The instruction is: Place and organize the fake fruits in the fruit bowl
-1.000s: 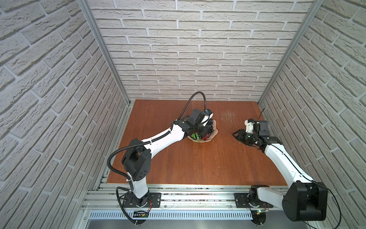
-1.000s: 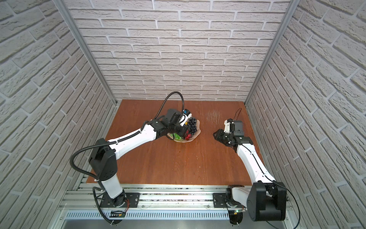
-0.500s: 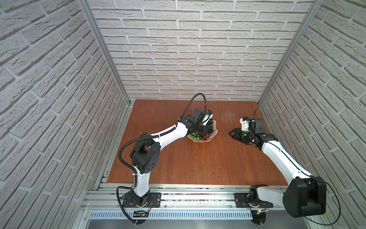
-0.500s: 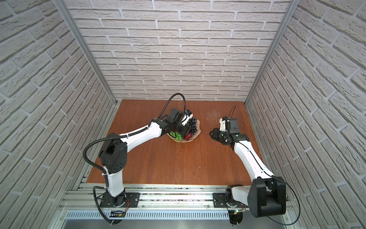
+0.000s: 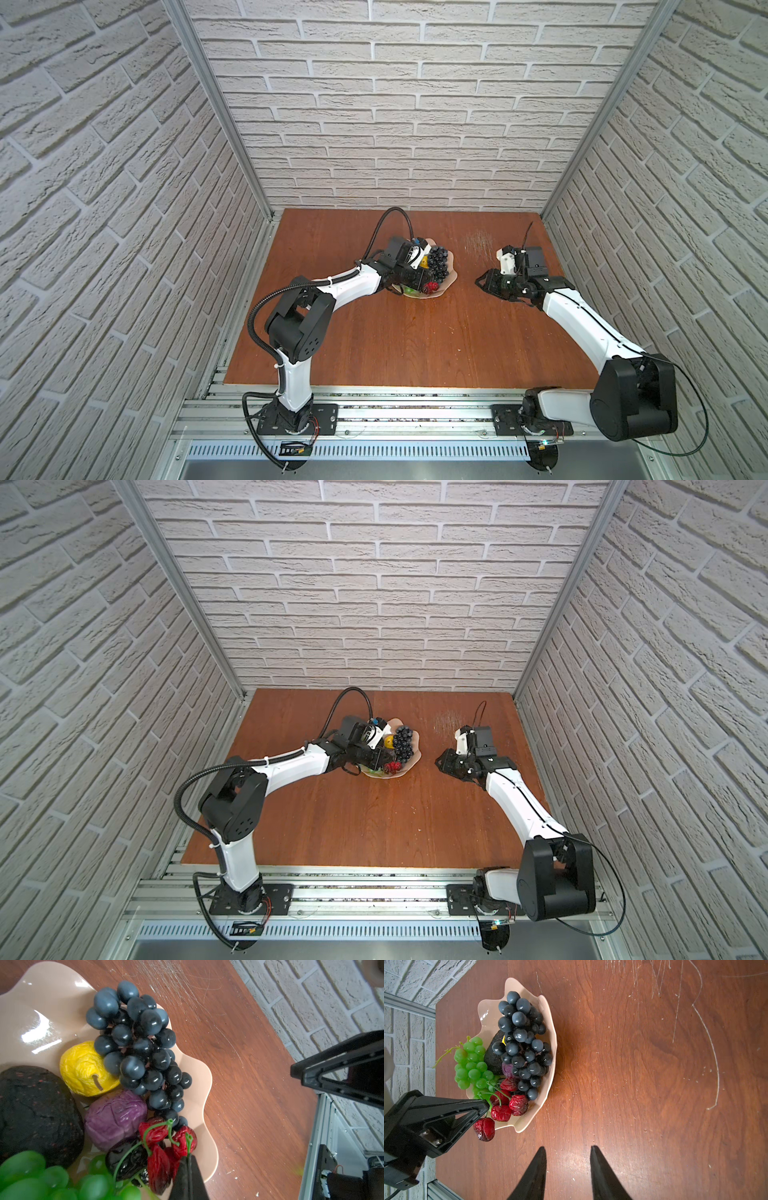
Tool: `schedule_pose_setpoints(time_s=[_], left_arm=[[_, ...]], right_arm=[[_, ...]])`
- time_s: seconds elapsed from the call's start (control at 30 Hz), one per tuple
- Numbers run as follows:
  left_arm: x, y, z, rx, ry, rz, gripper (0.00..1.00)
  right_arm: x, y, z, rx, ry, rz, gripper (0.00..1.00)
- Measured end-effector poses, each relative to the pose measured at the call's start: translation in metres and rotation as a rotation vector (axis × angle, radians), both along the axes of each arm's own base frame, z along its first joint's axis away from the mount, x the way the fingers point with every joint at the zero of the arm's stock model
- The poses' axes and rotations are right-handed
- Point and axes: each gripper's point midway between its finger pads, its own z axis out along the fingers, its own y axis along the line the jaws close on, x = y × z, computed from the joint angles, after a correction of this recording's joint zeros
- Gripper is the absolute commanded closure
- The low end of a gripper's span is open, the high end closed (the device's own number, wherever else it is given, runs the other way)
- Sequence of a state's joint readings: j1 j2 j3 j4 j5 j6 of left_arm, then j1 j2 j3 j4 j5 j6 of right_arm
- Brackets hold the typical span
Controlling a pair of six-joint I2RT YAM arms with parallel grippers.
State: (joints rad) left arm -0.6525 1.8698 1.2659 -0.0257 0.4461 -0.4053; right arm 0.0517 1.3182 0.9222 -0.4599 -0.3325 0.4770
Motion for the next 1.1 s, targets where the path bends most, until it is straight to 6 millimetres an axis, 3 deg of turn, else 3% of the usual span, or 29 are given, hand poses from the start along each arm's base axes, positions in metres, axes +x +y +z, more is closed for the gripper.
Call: schedule_pose_setpoints(time_s=[0.1, 0.3, 0.53, 0.77, 0.87, 0.97, 1.1], left_arm=[[0.001, 0.0, 0.003, -0.02, -0.002, 0.01, 0.88], [0.002, 0.002, 0.009, -0.042, -0.02, 0.024, 0.7], [0.003, 0.012, 0.005, -0.022, -0.031, 0.059, 0.69], [0.003, 0.021, 0.021, -0.018, -0.07, 0.086, 0.47], [-0.011, 0.027, 0.036, -0.013, -0.075, 0.105, 0.36], [-0.032, 0.025, 0.044, 0.007, -0.056, 0.103, 0.35], [-0.07, 0.011, 0.029, 0.062, 0.038, 0.067, 0.36]], right_arm=[[0.002, 0.001, 0.002, -0.001, -0.005, 0.005, 0.63], [0.006, 0.004, 0.005, -0.005, -0.012, 0.014, 0.63], [0.006, 0.005, 0.004, -0.014, -0.013, 0.016, 0.63], [0.005, 0.006, 0.004, -0.025, -0.013, 0.019, 0.63], [0.004, 0.005, 0.004, -0.034, -0.013, 0.021, 0.63], [0.003, 0.004, 0.004, -0.043, -0.013, 0.02, 0.63], [0.003, 0.004, 0.004, -0.043, -0.013, 0.022, 0.63]])
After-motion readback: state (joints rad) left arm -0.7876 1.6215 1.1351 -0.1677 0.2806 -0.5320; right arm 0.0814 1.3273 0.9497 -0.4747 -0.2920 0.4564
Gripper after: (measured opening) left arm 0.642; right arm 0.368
